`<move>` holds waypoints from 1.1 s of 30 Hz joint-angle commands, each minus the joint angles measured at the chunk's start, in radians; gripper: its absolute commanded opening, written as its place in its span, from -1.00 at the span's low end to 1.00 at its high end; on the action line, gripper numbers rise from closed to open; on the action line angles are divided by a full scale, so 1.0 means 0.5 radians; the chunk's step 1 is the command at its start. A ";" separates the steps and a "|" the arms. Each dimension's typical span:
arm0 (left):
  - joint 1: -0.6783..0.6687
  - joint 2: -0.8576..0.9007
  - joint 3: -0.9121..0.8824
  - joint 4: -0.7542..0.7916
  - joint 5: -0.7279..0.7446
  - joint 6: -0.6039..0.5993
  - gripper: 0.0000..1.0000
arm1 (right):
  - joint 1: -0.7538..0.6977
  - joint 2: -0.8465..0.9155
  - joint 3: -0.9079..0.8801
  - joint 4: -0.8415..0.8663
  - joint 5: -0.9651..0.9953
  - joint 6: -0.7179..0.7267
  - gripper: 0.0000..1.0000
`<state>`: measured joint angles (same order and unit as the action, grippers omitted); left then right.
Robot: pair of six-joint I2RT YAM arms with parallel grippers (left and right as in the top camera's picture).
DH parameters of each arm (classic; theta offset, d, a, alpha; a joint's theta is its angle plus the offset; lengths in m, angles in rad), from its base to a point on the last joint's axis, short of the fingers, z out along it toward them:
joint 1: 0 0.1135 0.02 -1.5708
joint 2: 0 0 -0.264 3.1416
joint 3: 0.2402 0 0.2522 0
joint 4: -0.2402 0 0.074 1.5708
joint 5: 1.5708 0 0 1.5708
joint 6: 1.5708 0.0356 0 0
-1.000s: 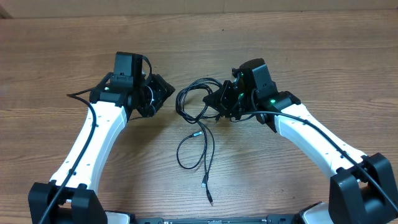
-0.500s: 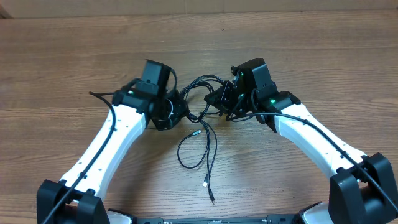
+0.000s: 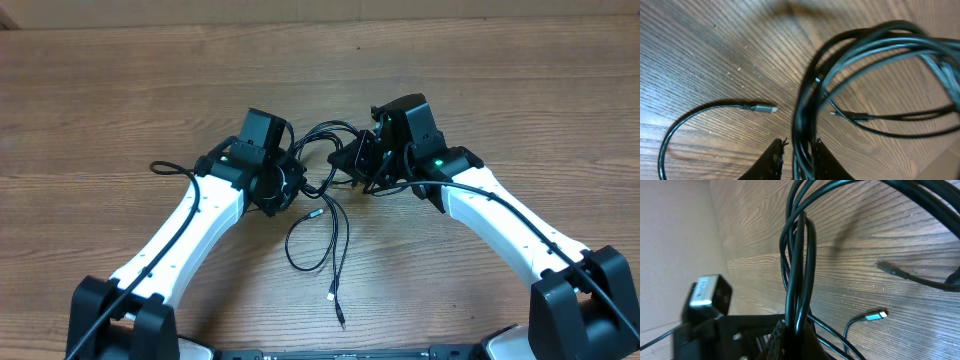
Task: Untangle cables
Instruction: 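Hold the cables with both grippers and spread the loops apart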
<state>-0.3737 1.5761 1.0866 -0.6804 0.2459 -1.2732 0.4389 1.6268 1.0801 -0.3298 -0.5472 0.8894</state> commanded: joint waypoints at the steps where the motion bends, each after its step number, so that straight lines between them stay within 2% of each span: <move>1: -0.019 0.094 -0.031 0.007 0.037 -0.048 -0.67 | -0.005 0.005 0.052 0.021 -0.033 -0.015 -0.92; 3: -0.019 0.134 -0.032 0.009 0.032 -0.048 -0.78 | -0.005 0.005 0.053 0.021 -0.032 -0.015 -0.92; 4: -0.019 0.149 -0.032 0.010 0.032 -0.049 -0.90 | -0.005 0.005 0.053 0.021 -0.032 -0.016 -0.92; 5: -0.018 0.164 -0.032 0.010 0.032 -0.048 -0.92 | -0.005 0.005 0.053 0.020 -0.032 -0.016 -0.92; 9: 0.020 0.161 -0.021 0.117 0.031 0.008 -0.91 | -0.005 0.005 0.053 0.011 -0.031 -0.114 -0.92; 13: 0.133 0.153 0.056 0.235 0.238 0.125 -0.92 | -0.005 0.005 0.052 -0.092 -0.003 -0.333 -0.92; 19: 0.261 0.153 0.089 0.333 0.441 0.120 -0.91 | -0.005 0.005 0.052 -0.358 0.390 -0.430 -0.92; 25: 0.294 0.153 0.089 0.369 0.598 -0.023 -0.92 | -0.005 0.005 0.050 -0.394 0.399 -0.605 -0.87; 29: 0.301 0.153 0.089 0.480 0.607 0.008 -0.92 | -0.003 0.006 0.050 -0.417 0.398 -0.645 -0.85; 30: 0.301 0.153 0.088 0.477 0.590 0.058 -0.85 | -0.003 0.006 0.050 -0.414 0.398 -0.645 -0.85; 32: 0.288 0.154 0.088 0.432 0.574 0.217 0.07 | -0.003 0.006 0.050 -0.413 0.398 -0.644 -0.85; 33: 0.277 0.154 0.088 0.399 0.558 0.247 0.25 | -0.003 0.006 0.050 -0.413 0.398 -0.644 -0.85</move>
<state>-0.2283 1.6463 1.1084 -0.4519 0.5243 -1.2415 0.4385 1.6283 1.0805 -0.5411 -0.3580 0.5880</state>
